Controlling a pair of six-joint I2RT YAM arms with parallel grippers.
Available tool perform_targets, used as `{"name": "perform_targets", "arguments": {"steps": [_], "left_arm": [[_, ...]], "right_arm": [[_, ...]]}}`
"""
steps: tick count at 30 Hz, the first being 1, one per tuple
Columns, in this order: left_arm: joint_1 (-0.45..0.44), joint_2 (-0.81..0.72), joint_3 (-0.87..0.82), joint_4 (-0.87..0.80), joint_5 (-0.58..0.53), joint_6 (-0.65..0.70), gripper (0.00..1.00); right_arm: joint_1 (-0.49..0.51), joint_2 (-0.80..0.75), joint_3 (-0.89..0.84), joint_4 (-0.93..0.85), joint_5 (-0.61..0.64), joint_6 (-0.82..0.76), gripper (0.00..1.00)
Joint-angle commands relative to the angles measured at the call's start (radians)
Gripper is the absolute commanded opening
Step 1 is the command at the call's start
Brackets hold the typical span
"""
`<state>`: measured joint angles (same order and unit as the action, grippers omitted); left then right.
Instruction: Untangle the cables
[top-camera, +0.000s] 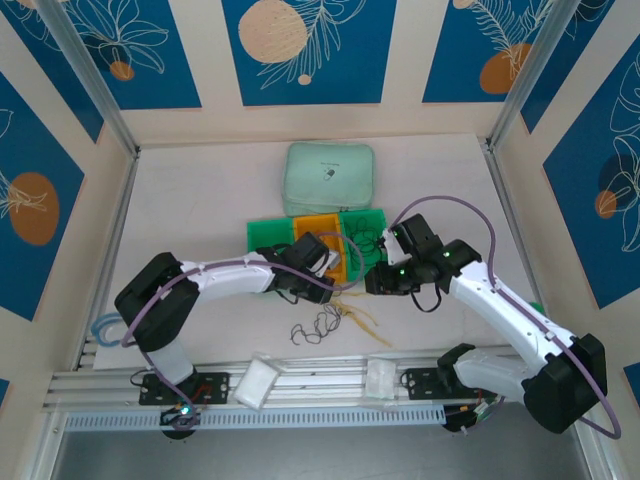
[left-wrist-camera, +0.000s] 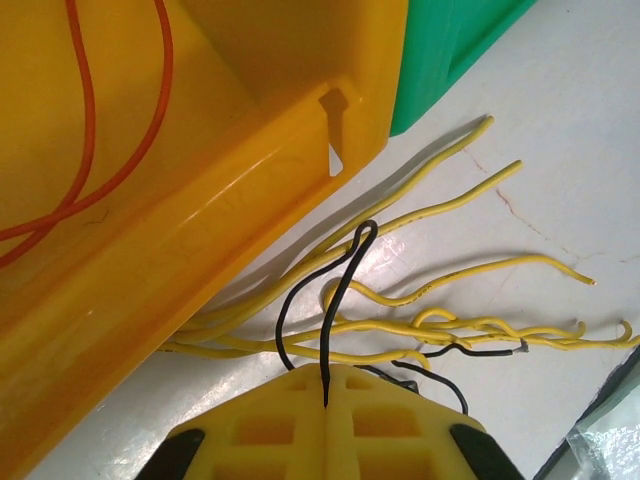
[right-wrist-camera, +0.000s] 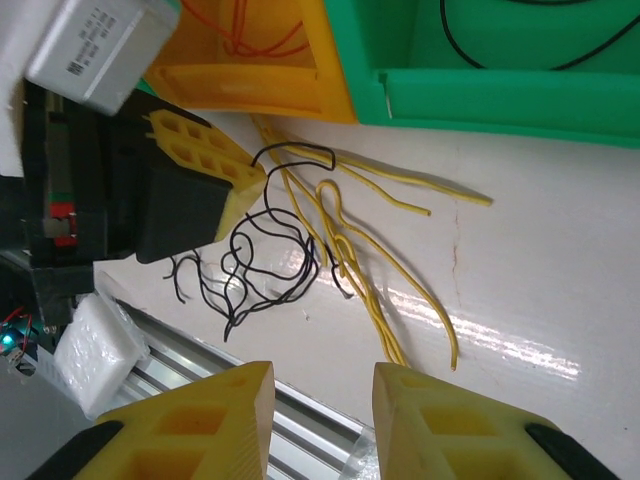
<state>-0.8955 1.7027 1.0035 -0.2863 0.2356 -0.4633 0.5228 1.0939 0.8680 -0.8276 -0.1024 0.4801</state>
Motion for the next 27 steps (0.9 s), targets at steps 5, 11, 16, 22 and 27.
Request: {"name": "perform_targets", "arguments": {"steps": [5, 11, 16, 22, 27], "left_arm": [[-0.009, -0.139, 0.053, -0.078, -0.020, 0.020, 0.00], [-0.006, -0.279, 0.111, -0.171, -0.008, 0.031, 0.00], [-0.007, -0.367, 0.157, -0.259, -0.003, 0.037, 0.00], [-0.007, -0.446, 0.169, -0.307, -0.019, 0.027, 0.00], [-0.007, -0.483, 0.168, -0.312, -0.019, 0.012, 0.00]], "right_arm": [[0.022, -0.002, -0.077, 0.114, -0.195, 0.045, 0.32], [0.075, 0.033, -0.155, 0.288, -0.258, 0.133, 0.32], [0.106, 0.069, -0.178, 0.409, -0.263, 0.158, 0.32], [0.117, 0.067, -0.214, 0.601, -0.248, 0.210, 0.35], [0.139, 0.040, -0.241, 0.696, -0.196, 0.223, 0.35]]}}
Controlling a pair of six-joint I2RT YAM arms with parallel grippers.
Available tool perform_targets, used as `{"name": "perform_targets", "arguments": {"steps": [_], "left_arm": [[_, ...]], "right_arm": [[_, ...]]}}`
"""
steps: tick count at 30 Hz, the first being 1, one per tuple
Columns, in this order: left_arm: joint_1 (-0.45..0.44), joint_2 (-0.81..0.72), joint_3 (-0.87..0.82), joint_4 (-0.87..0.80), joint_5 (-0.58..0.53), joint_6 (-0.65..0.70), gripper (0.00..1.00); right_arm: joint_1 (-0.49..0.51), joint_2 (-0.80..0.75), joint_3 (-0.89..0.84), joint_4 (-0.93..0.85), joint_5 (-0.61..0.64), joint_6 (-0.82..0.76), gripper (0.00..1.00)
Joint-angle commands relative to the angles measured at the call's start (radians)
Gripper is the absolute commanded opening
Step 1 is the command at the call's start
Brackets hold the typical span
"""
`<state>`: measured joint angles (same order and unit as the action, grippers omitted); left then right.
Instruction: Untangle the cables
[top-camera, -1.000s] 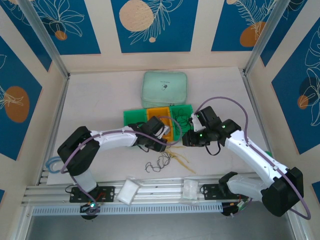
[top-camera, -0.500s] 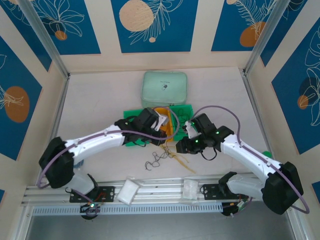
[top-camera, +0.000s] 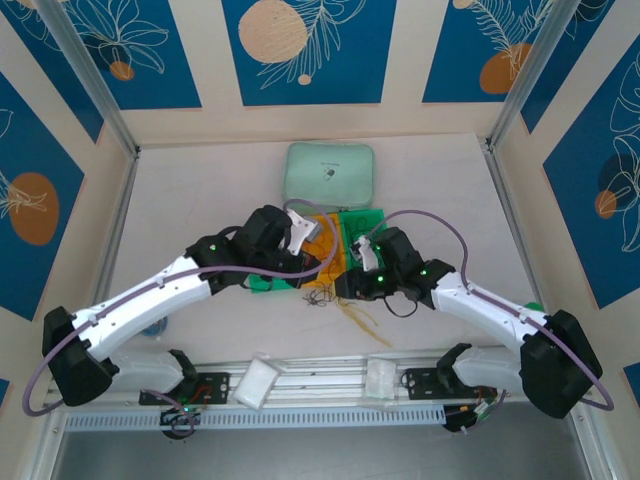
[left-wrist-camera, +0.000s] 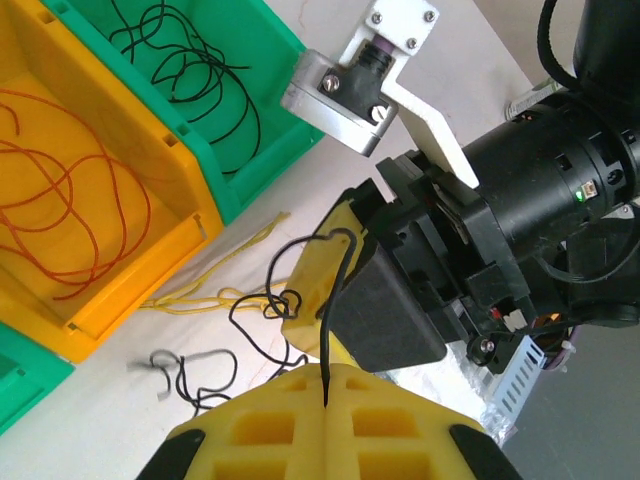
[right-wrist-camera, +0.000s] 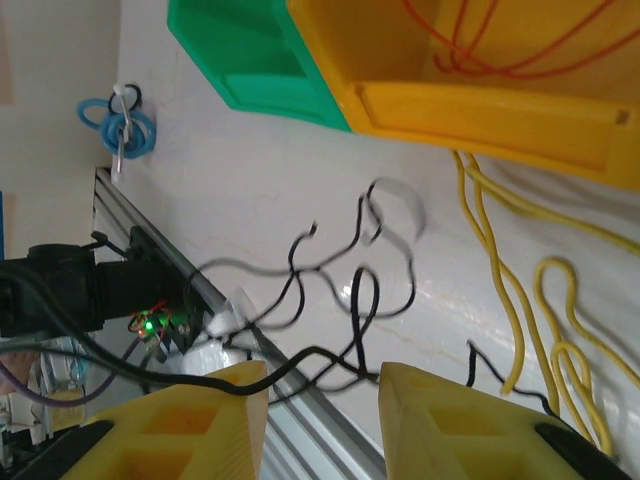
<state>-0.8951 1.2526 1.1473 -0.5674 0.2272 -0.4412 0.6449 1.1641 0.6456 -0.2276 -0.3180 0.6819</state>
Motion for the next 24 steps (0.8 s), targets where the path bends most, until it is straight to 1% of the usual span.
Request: {"name": "perform_targets", "arguments": {"steps": [1, 3, 5, 6, 9, 13, 17, 19, 22, 24], "left_arm": [[-0.007, -0.037, 0.023, -0.031, -0.012, -0.011, 0.01], [-0.007, -0.046, 0.023, -0.027, -0.012, -0.015, 0.01], [-0.008, -0.050, 0.020, -0.025, -0.012, -0.020, 0.01], [-0.007, -0.052, 0.021, -0.025, -0.015, -0.022, 0.01], [-0.006, -0.049, 0.021, -0.029, -0.028, -0.028, 0.01], [-0.004, -0.042, 0.020, -0.034, -0.037, -0.030, 0.01], [-0.002, -0.034, 0.019, -0.031, -0.042, -0.031, 0.01], [-0.002, -0.030, 0.013, -0.023, -0.037, -0.033, 0.01], [-0.001, -0.023, 0.011, -0.012, -0.027, -0.040, 0.02], [0.000, -0.016, 0.009, -0.006, -0.020, -0.043, 0.02]], "right_arm": [[0.022, -0.039, -0.025, 0.109, 0.030, 0.021, 0.35], [0.029, -0.044, -0.033, 0.125, 0.040, 0.016, 0.35], [0.040, -0.049, -0.024, 0.102, 0.051, 0.000, 0.35], [0.055, -0.063, -0.021, 0.085, 0.080, -0.015, 0.35], [0.091, -0.134, -0.037, 0.065, 0.141, -0.042, 0.36], [0.093, -0.217, -0.050, 0.011, 0.161, -0.056, 0.37], [0.094, -0.266, -0.050, -0.035, 0.145, -0.064, 0.39], [0.099, -0.276, -0.056, -0.031, 0.120, -0.077, 0.39], [0.142, -0.279, -0.077, 0.013, 0.086, -0.125, 0.39], [0.183, -0.275, -0.083, 0.036, 0.098, -0.163, 0.39]]}}
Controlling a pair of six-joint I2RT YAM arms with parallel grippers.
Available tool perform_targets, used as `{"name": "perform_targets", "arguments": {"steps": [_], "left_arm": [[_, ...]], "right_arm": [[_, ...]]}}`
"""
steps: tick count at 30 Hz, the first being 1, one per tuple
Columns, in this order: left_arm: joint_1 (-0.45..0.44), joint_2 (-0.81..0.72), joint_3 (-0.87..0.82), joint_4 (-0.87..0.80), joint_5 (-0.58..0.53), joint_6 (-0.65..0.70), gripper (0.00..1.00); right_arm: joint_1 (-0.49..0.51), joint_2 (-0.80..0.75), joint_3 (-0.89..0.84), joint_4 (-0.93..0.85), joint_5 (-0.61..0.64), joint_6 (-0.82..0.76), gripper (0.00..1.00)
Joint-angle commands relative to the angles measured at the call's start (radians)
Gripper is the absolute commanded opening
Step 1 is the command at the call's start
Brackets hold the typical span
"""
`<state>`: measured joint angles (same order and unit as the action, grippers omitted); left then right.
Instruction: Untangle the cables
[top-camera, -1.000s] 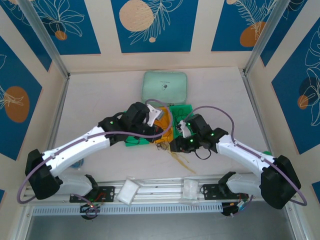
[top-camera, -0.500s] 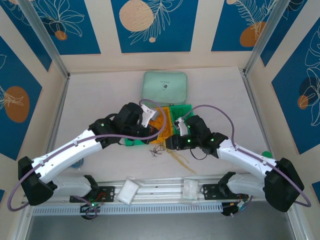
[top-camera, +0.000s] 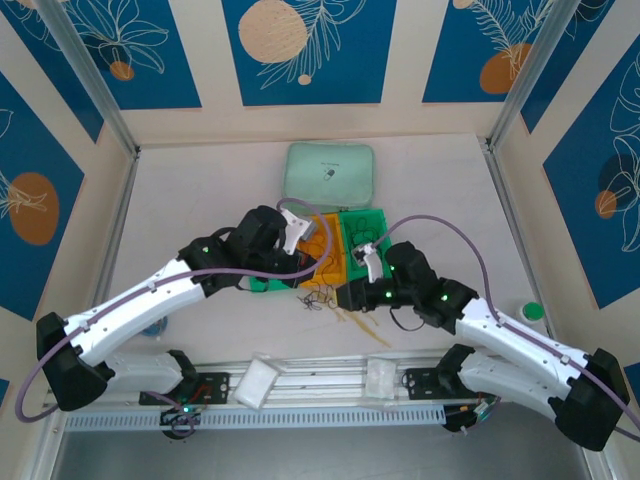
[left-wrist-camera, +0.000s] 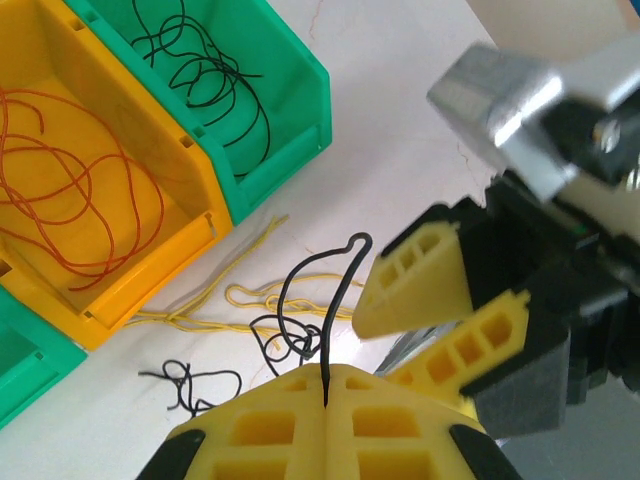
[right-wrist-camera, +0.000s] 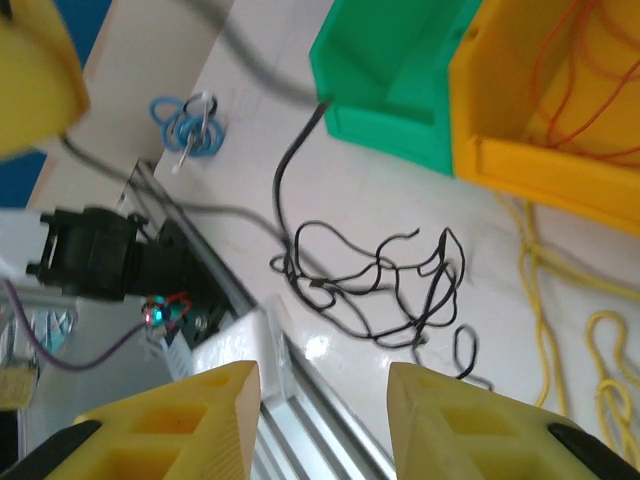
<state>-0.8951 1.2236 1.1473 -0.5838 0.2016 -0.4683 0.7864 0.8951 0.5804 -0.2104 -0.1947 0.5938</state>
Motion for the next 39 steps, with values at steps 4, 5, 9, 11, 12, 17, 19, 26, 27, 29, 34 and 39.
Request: {"name": "perform_targets", "arguments": {"steps": [4, 5, 9, 11, 12, 17, 19, 26, 27, 29, 34, 39], "left_arm": [[0.001, 0.020, 0.012, 0.016, 0.020, -0.020, 0.02], [0.001, 0.021, 0.014, 0.016, 0.022, -0.021, 0.02], [0.001, 0.020, 0.013, 0.017, 0.027, -0.025, 0.02], [0.001, 0.020, 0.013, 0.018, 0.031, -0.026, 0.02], [0.000, 0.022, 0.013, 0.021, 0.034, -0.027, 0.02], [0.000, 0.024, 0.014, 0.028, 0.054, -0.032, 0.02], [-0.001, 0.024, 0.013, 0.032, 0.057, -0.033, 0.02], [-0.002, 0.020, 0.003, 0.039, 0.081, -0.044, 0.02], [-0.001, 0.018, 0.002, 0.039, 0.081, -0.044, 0.02], [-0.001, 0.013, 0.000, 0.038, 0.078, -0.044, 0.02], [0.001, -0.001, 0.002, 0.039, 0.066, -0.041, 0.02], [0.005, -0.020, 0.001, 0.038, 0.008, -0.035, 0.02]], "right_arm": [[0.077, 0.015, -0.009, 0.028, 0.023, -0.123, 0.39], [0.080, 0.020, -0.006, 0.033, 0.034, -0.132, 0.39], [0.091, 0.023, -0.006, 0.081, 0.070, -0.150, 0.39], [0.091, 0.026, -0.004, 0.094, 0.082, -0.162, 0.39], [0.090, 0.032, -0.003, 0.098, 0.090, -0.169, 0.39], [0.090, 0.063, 0.005, 0.129, 0.112, -0.191, 0.39], [0.089, 0.079, 0.009, 0.143, 0.108, -0.193, 0.39], [0.090, 0.116, 0.016, 0.183, 0.132, -0.209, 0.37], [0.089, 0.122, 0.021, 0.182, 0.134, -0.214, 0.35], [0.089, 0.136, 0.026, 0.179, 0.132, -0.219, 0.29], [0.089, 0.160, 0.028, 0.161, 0.108, -0.222, 0.19], [0.089, 0.153, 0.013, 0.116, 0.091, -0.222, 0.10]]}}
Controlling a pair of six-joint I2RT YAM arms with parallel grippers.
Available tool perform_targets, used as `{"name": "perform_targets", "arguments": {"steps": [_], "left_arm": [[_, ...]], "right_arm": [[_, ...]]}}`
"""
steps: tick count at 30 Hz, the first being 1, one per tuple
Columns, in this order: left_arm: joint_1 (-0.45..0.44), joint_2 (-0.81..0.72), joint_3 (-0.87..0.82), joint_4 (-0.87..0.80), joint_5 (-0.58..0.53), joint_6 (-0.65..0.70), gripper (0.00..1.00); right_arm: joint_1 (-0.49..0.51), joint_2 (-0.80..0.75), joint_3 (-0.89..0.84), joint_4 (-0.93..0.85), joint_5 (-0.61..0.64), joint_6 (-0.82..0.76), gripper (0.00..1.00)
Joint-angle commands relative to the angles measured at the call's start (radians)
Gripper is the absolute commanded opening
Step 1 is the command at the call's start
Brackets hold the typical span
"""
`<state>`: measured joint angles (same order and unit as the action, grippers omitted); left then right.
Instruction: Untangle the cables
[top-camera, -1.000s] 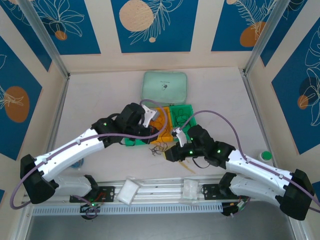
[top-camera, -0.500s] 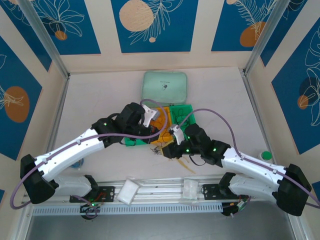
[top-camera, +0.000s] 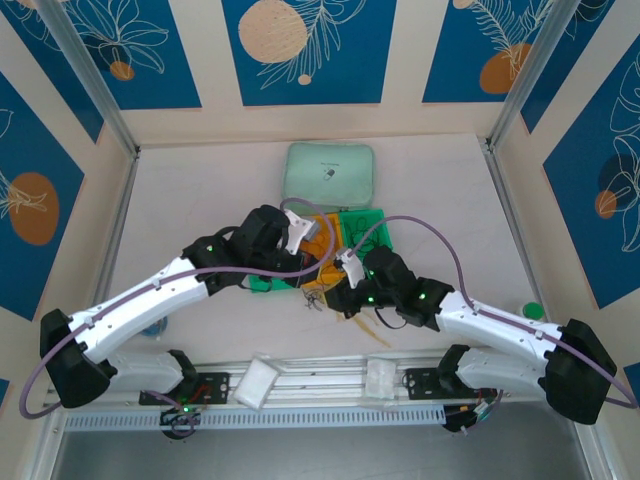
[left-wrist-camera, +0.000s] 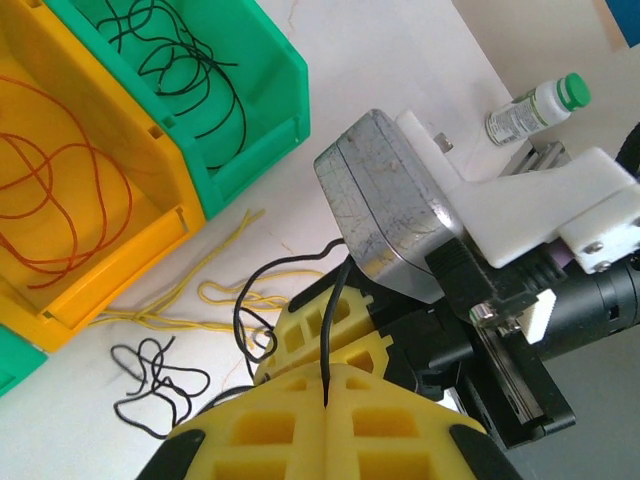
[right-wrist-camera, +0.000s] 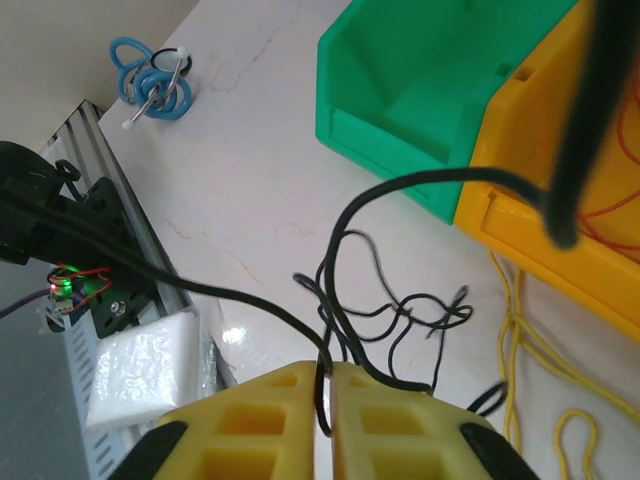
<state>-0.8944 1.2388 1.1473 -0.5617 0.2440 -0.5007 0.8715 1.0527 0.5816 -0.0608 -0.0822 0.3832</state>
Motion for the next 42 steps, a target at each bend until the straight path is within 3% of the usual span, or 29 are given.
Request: {"name": "perform_targets", "arguments": {"steps": [1, 11, 35, 42], "left_arm": [[0.007, -0.039, 0.002, 0.021, -0.046, -0.001, 0.02], [0.034, -0.053, 0.088, 0.020, -0.113, 0.042, 0.03], [0.064, -0.126, 0.272, -0.156, -0.230, 0.140, 0.04], [0.065, -0.152, 0.311, -0.216, -0.262, 0.162, 0.05]], "right_arm": [[0.004, -0.006, 0.011, -0.051, -0.025, -0.011, 0.09], [-0.052, 0.002, -0.018, -0.212, -0.036, 0.040, 0.09], [-0.228, 0.191, -0.039, -0.310, -0.145, 0.125, 0.07], [-0.249, 0.153, -0.027, -0.358, -0.133, 0.127, 0.07]]}}
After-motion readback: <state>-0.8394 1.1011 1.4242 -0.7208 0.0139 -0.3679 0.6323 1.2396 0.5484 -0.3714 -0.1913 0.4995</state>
